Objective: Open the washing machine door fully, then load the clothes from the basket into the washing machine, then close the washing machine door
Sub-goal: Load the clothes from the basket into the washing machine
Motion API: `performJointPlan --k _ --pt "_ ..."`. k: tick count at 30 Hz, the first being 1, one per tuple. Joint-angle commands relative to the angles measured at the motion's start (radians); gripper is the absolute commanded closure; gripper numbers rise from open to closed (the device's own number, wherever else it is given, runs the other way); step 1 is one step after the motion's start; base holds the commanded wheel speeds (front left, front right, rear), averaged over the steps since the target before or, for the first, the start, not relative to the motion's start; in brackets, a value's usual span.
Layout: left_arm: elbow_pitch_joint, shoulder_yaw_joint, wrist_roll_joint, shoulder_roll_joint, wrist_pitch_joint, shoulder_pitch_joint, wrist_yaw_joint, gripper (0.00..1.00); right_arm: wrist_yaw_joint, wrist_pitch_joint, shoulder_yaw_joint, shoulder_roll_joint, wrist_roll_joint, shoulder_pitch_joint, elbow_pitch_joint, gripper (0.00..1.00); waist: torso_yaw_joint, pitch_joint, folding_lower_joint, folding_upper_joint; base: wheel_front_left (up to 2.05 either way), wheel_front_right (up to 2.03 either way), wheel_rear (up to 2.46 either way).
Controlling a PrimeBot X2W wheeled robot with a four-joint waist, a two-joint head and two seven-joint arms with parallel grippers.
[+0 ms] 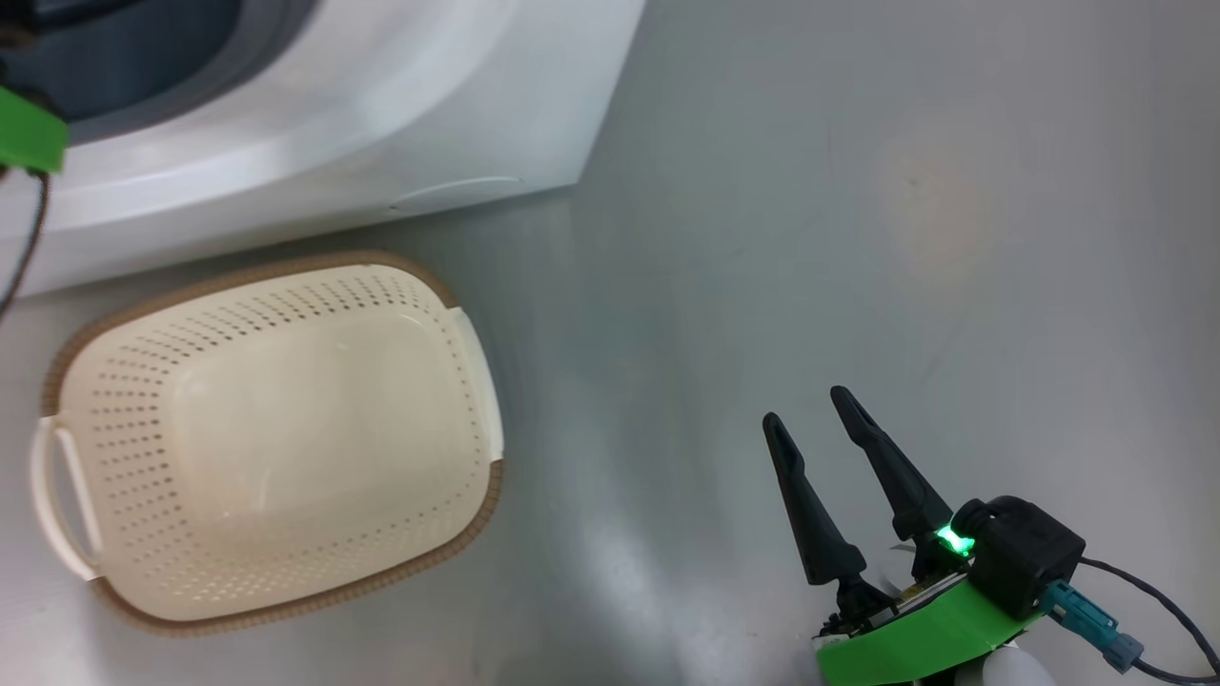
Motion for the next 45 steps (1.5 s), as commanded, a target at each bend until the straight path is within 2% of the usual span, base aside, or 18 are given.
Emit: performJointPlan --k 1,10,17,30,45 --pt "-0.038 0.05 0.005 0.04 -0.005 0.029 -0.002 0.0 0.002 -0.005 0.019 -0.005 -0.009 -0.004 -0.01 0.0 0.035 -0.036 0.0 -0.0001 0.0 0.0 0.0" --pt "-0.133 0.15 0.068 -0.011 -0.005 0.194 -0.002 0.0 0.002 -0.005 0.002 -0.005 -0.014 -0.017 0.028 0.0 0.078 -0.125 0.0 -0.0001 0.0 0.0 0.0" --pt "-0.177 0.193 0.139 -0.056 -0.005 0.285 -0.002 0.0 0.002 -0.005 -0.012 -0.005 -0.011 -0.006 0.064 0.0 0.109 -0.204 0.0 -0.0001 0.0 0.0 0.0" --pt "-0.252 0.268 0.215 -0.124 -0.005 0.451 0.01 0.0 0.002 -0.005 -0.067 -0.005 -0.013 0.028 0.107 0.0 0.142 -0.356 0.0 -0.0001 0.0 0.0 0.0" --pt "-0.366 0.423 0.312 -0.191 -0.005 0.754 0.033 0.0 0.002 -0.005 -0.079 -0.005 -0.03 0.061 0.122 0.0 0.159 -0.485 0.0 -0.0001 0.0 0.0 0.0"
